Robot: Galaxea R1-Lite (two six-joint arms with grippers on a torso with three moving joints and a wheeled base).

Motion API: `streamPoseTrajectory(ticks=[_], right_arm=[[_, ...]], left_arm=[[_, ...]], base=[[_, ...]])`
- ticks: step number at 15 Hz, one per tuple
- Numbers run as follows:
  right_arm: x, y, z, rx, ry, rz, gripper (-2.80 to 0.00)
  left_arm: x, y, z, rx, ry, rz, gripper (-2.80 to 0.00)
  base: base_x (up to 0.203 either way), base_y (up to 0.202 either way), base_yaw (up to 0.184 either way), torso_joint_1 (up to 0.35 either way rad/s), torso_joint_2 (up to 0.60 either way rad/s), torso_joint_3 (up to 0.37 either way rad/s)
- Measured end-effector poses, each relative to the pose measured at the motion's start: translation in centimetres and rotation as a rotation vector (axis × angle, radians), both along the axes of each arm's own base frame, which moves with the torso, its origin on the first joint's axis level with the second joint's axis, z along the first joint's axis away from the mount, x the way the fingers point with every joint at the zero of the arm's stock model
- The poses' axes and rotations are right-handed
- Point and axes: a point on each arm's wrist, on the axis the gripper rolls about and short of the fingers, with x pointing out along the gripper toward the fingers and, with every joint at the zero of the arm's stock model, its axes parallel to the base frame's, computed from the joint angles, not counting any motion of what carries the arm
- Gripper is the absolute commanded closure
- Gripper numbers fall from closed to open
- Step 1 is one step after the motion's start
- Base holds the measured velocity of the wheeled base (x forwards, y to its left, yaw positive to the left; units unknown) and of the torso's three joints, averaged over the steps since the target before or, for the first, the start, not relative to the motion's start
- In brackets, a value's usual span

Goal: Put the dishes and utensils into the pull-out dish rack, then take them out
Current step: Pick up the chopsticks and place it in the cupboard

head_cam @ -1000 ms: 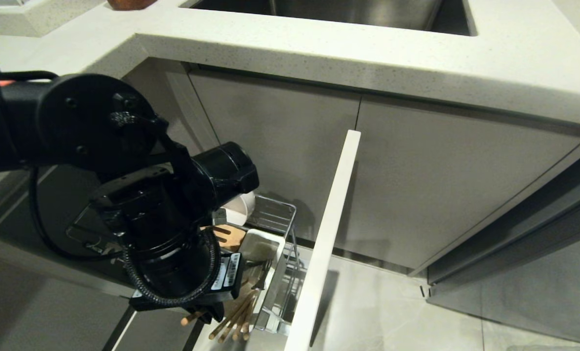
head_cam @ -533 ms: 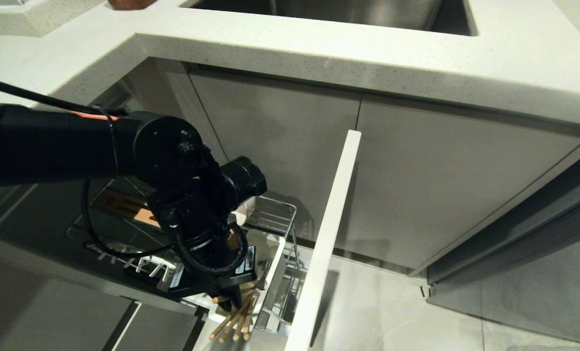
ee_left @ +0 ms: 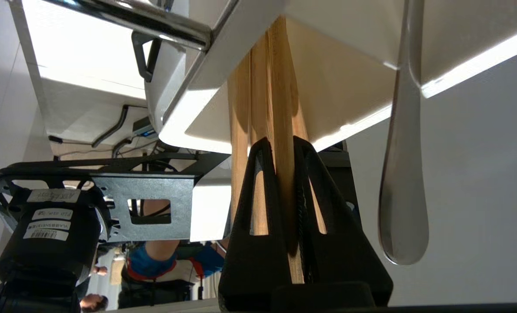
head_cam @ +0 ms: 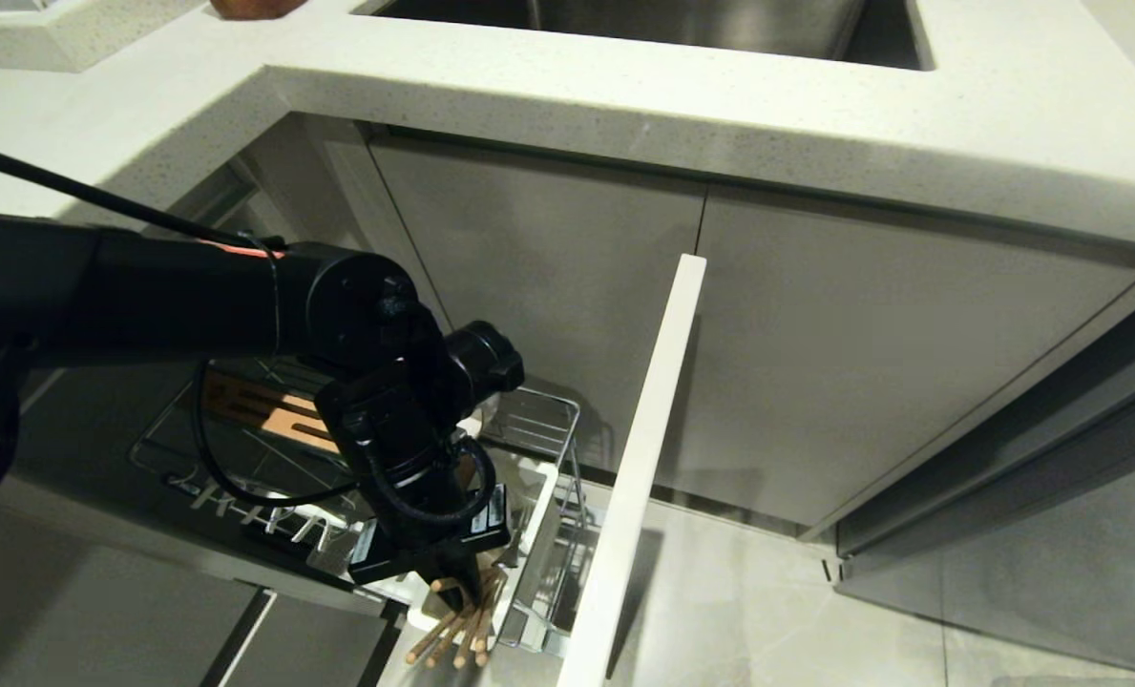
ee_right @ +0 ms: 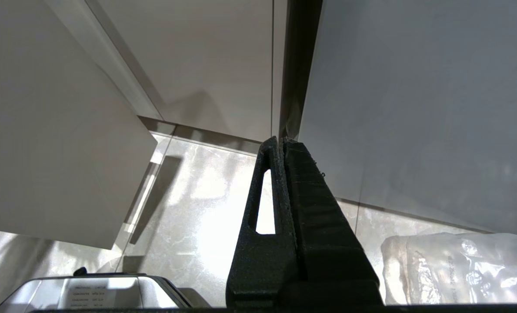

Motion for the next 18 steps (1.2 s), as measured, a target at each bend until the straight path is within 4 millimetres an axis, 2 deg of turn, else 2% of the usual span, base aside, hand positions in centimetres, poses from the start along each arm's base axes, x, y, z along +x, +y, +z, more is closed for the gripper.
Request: streamPoseTrajectory(ticks=[5,6,12,17,18], right_arm=[[0.0,0.0,0.0,0.0,0.0,0.0,0.0],[0.0,0.0,0.0,0.0,0.0,0.0,0.0],[0.0,0.0,0.0,0.0,0.0,0.0,0.0],[0.0,0.0,0.0,0.0,0.0,0.0,0.0],[0.0,0.0,0.0,0.0,0.0,0.0,0.0]], left_arm=[[0.0,0.5,0.5,-0.005,-0.01,0.018,0.0],[-0.1,0.7,0.7,-0.008,-0.015,0.02,-2.8],[-0.5,1.2,1.7,-0.02,-0.042,0.035,-2.8],[-2.6,3.0,5.8,-0.047,-0.194,0.054,-2.8],[-3.3,3.5,7.0,-0.054,-0.246,0.059,0.0]], base=[[0.0,0.0,0.0,0.0,0.0,0.0],[0.0,0.0,0.0,0.0,0.0,0.0],[0.0,0.0,0.0,0.0,0.0,0.0],[0.0,0.0,0.0,0.0,0.0,0.0],[0.0,0.0,0.0,0.0,0.0,0.0]])
